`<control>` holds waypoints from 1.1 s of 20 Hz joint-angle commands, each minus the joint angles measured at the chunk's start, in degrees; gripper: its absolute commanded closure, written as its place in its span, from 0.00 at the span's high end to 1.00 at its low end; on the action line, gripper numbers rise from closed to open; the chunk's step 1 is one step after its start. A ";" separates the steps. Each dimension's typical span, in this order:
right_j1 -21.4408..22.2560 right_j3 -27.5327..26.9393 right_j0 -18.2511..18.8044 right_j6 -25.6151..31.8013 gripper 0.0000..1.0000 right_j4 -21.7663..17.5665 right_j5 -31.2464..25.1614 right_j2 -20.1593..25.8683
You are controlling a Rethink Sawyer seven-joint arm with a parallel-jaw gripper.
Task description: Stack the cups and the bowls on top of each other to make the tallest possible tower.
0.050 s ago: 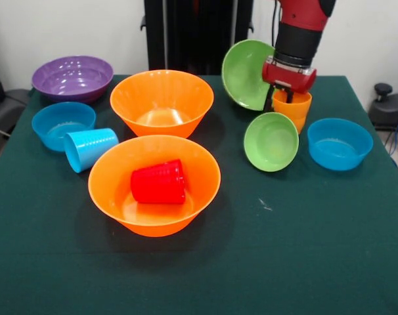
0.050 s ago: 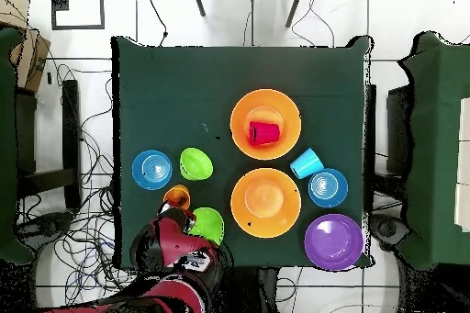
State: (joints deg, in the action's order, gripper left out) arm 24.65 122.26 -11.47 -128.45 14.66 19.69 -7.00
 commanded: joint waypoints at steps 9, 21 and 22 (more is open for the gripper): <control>-0.29 -2.08 1.57 -12.09 0.00 2.09 -2.64 7.15; 18.12 6.74 1.75 -12.15 0.00 1.81 -14.85 7.07; 19.28 7.42 2.89 -12.09 0.00 1.04 -15.41 8.07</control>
State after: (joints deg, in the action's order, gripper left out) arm 33.77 125.53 -10.49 -129.33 14.68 14.88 -6.22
